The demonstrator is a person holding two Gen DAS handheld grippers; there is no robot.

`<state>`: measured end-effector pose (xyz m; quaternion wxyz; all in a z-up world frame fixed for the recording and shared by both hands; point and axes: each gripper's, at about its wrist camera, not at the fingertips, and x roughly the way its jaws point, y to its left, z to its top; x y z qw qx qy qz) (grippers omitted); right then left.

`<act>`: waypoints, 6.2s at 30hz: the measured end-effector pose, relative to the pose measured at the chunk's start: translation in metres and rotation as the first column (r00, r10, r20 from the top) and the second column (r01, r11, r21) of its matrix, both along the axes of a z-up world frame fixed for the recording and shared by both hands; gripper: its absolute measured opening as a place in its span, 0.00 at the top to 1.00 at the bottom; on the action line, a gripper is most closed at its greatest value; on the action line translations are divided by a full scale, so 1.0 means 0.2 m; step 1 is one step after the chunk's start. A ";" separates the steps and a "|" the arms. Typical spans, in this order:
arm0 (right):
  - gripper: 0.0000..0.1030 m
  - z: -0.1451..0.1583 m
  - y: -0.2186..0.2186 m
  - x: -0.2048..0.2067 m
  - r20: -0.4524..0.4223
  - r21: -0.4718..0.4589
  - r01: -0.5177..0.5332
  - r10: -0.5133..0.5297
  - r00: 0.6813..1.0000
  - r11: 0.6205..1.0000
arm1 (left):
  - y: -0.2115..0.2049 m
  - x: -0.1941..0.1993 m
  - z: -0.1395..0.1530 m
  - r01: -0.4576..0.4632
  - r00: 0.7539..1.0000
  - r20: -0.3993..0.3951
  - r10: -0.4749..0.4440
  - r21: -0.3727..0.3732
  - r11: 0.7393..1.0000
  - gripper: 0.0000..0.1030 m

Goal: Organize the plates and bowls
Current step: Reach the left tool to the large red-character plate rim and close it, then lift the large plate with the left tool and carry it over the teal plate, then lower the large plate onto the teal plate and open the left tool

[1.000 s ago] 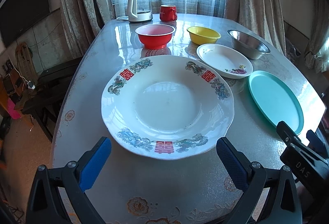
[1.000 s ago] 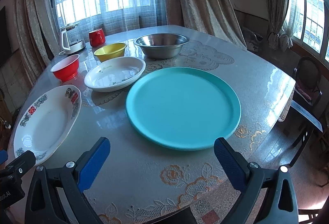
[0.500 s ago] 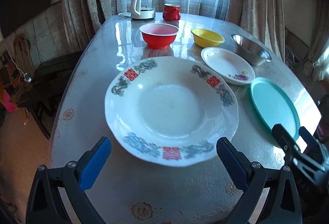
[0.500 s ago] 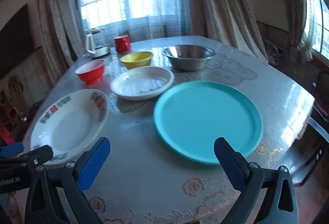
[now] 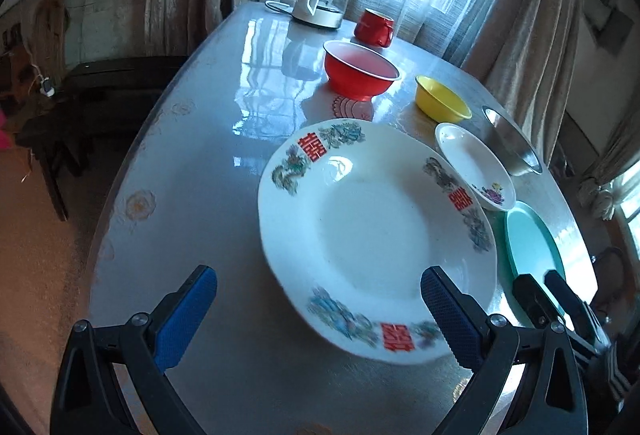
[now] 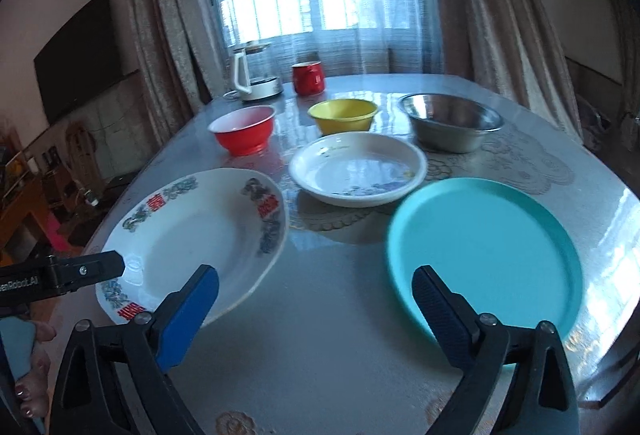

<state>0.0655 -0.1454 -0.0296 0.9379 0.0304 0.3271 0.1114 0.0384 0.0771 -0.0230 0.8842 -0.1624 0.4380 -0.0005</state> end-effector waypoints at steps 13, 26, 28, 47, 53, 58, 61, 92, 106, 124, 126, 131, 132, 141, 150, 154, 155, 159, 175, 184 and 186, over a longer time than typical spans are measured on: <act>0.33 -0.13 0.09 0.26 -0.116 0.222 -0.151 0.180 0.977 0.963 | 0.13 0.08 -0.09 0.016 0.998 0.060 -0.009 -0.114 0.993 0.09; 0.55 -0.19 0.13 0.40 -0.184 0.354 -0.180 0.257 0.949 0.918 | 0.07 0.13 -0.13 0.126 0.989 0.088 -0.115 -0.126 0.984 0.41; 0.56 -0.19 0.12 0.41 -0.186 0.376 -0.181 0.265 0.946 0.909 | 0.06 0.13 -0.13 0.128 0.988 0.097 -0.119 -0.091 0.988 0.43; 0.75 -0.19 0.13 0.31 -0.160 0.304 -0.224 0.281 0.946 0.926 | 0.12 0.14 -0.16 0.176 0.976 0.155 -0.150 -0.172 0.969 0.54; 0.75 -0.15 0.10 0.26 -0.116 0.248 -0.214 0.249 0.962 0.945 | -0.04 0.09 -0.14 0.276 0.951 0.156 -0.268 -0.033 0.961 0.56; 0.75 -0.16 0.04 0.22 -0.115 0.213 -0.189 0.217 0.969 0.959 | -0.12 0.07 -0.13 0.312 0.937 0.153 -0.314 0.033 0.949 0.60; 0.75 -0.16 0.01 0.18 -0.107 0.205 -0.184 0.209 0.972 0.961 | -0.16 0.04 -0.11 0.315 0.930 0.174 -0.324 0.076 0.946 0.60; 0.75 -0.03 -0.44 -0.10 -0.032 0.226 -0.018 0.026 0.999 0.974 | -0.64 0.01 0.02 0.440 0.840 0.284 -0.462 0.140 0.887 0.60; 0.75 -0.04 -0.66 -0.15 -0.039 0.245 0.079 -0.072 0.997 0.966 | -0.88 0.08 0.02 0.494 0.810 0.273 -0.519 0.159 0.855 0.60; 0.76 -0.11 -0.92 -0.10 -0.093 0.236 0.220 -0.204 0.975 0.946 | -1.20 0.26 -0.05 0.553 0.806 0.176 -0.566 0.121 0.825 0.59; 0.76 -0.12 -0.94 -0.09 -0.099 0.232 0.231 -0.213 0.972 0.945 | -1.22 0.29 -0.07 0.553 0.810 0.161 -0.564 0.110 0.826 0.59; 0.75 -0.15 -0.99 -0.04 -0.112 0.231 0.248 -0.227 0.967 0.941 | -1.25 0.31 -0.09 0.540 0.822 0.142 -0.552 0.117 0.834 0.59; 0.75 -0.15 -0.99 -0.04 -0.108 0.230 0.248 -0.229 0.968 0.941 | -1.26 0.32 -0.09 0.536 0.824 0.141 -0.548 0.118 0.836 0.59; 0.75 -0.16 -1.00 0.01 -0.113 0.193 0.254 -0.236 0.965 0.948 | -1.27 0.34 -0.11 0.505 0.848 0.121 -0.515 0.108 0.856 0.57; 0.75 -0.15 -1.05 0.01 -0.115 0.164 0.291 -0.275 0.955 0.943 | -1.34 0.32 -0.11 0.479 0.858 0.135 -0.496 0.140 0.867 0.54; 0.75 -0.16 -1.10 0.02 -0.119 0.215 0.302 -0.282 0.952 0.929 | -1.36 0.34 -0.11 0.469 0.864 0.135 -0.486 0.139 0.872 0.54; 0.75 -0.16 -1.10 0.02 -0.116 0.214 0.307 -0.288 0.951 0.927 | -1.36 0.34 -0.11 0.467 0.865 0.135 -0.484 0.137 0.873 0.54; 0.73 -0.15 -1.10 0.02 -0.129 0.233 0.326 -0.303 0.944 0.916 | -1.35 0.35 -0.11 0.474 0.864 0.133 -0.486 0.111 0.873 0.54; 0.80 -0.07 -1.10 -0.10 -0.098 0.152 0.375 -0.364 0.926 0.914 | -1.23 0.26 -0.07 0.464 0.860 0.150 -0.489 0.173 0.869 0.65; 0.77 -0.08 -1.07 -0.11 -0.109 0.146 0.394 -0.381 0.918 0.907 | -1.17 0.24 -0.04 0.460 0.862 0.166 -0.479 0.142 0.877 0.65; 0.73 -0.06 -1.06 -0.12 -0.090 0.128 0.402 -0.393 0.915 0.907 | -1.14 0.23 -0.02 0.447 0.868 0.173 -0.466 0.137 0.884 0.49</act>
